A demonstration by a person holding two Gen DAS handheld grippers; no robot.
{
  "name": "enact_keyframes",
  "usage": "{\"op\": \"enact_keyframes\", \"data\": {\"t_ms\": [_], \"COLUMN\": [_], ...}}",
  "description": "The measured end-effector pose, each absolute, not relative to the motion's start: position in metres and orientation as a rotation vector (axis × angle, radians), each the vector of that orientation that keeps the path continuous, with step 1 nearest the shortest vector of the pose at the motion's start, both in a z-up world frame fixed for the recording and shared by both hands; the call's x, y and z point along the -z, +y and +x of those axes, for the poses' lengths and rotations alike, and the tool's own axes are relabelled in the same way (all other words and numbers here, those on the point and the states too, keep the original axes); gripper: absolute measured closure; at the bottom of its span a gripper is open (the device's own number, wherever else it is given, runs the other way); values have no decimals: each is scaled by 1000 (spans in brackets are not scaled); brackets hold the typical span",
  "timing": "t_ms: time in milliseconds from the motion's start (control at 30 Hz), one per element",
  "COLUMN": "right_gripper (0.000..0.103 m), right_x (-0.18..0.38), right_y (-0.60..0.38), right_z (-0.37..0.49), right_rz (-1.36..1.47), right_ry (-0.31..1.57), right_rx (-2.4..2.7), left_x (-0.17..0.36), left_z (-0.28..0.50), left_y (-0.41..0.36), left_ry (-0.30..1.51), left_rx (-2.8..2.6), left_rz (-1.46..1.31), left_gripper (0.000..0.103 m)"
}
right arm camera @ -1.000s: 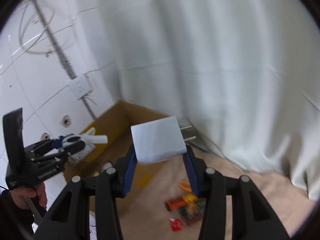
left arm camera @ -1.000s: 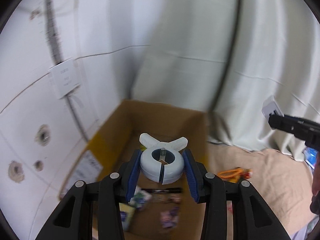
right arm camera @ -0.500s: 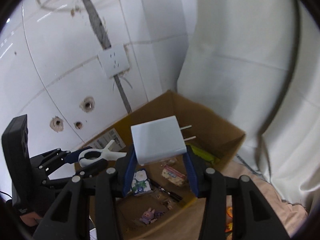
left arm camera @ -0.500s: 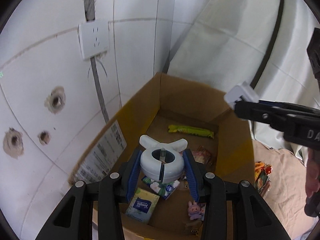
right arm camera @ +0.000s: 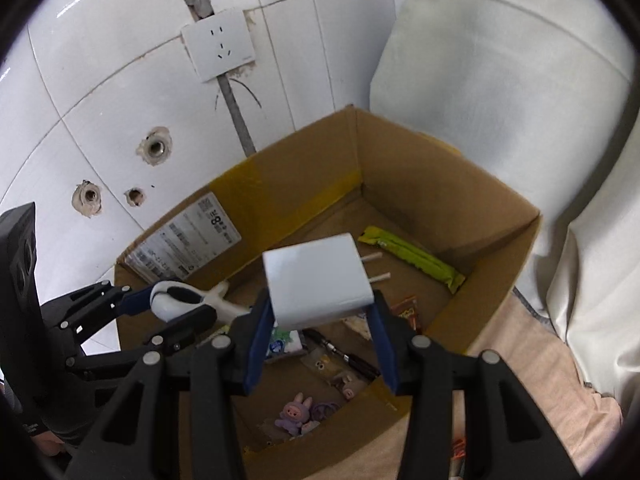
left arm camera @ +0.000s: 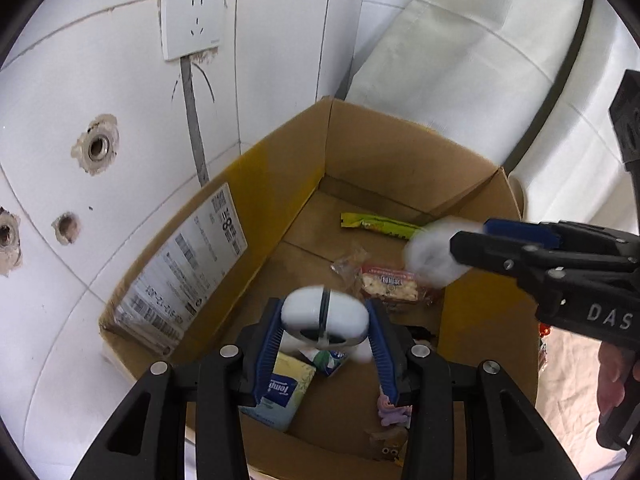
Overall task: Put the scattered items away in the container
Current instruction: 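Carry clip and charger into the box and open both grippers, then return both tools from the box to the remaining items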
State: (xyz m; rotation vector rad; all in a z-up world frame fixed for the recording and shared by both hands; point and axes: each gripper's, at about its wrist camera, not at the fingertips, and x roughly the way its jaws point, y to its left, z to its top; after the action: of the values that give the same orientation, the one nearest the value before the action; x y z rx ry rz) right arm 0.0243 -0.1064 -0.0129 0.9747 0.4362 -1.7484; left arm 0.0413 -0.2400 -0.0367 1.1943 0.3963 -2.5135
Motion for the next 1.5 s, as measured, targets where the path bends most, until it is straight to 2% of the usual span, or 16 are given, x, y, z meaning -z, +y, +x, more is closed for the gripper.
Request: {"op": "enact_keyframes", "data": {"t_ms": [67,100,167,200,233,300,333,367,667,1100,1333,1500], "right_gripper": [49,44,34,29,29,27,20,0,0,0,0,0], "right_x": [12,11,8,5,3,-2,-4,-6,-26,-43,-28,-9], "right_y": [-105,-105,-102,-100,-97,-94,-90,-89,-29,143,212,247], "right_z": [24,24,24,23,23,22,22,21,-6,-59,-61,-57], "right_rz": [975,971,960,953,947,938,928,922,882,952,1034,1107], "right_ry": [436,437,428,419,414,411,403,400,315,89,32,-15], "right_rx": [1755,1756,1760,1763,1774,1793,1805,1814,1965,2292,2420,2448], "left_x": [38,37,33,31,29,25,24,23,2,-51,-33,5], "left_z": [39,39,39,38,38,36,35,34,28,-14,-34,-41], "left_y": [-237,-235,-232,-232,-231,-230,-229,-227,-198,-91,-28,0], "left_ry": [369,364,364,377,399,413,409,401,349,192,96,50], "left_rx": [2501,2505,2506,2514,2531,2534,2531,2527,2581,2828,2915,2936], "left_rz": [1217,1217,1197,1191,1185,1189,1192,1199,1207,1171,1260,1309], "left_gripper": [59,56,30,10,0,0,0,0,0,0,0,0]}}
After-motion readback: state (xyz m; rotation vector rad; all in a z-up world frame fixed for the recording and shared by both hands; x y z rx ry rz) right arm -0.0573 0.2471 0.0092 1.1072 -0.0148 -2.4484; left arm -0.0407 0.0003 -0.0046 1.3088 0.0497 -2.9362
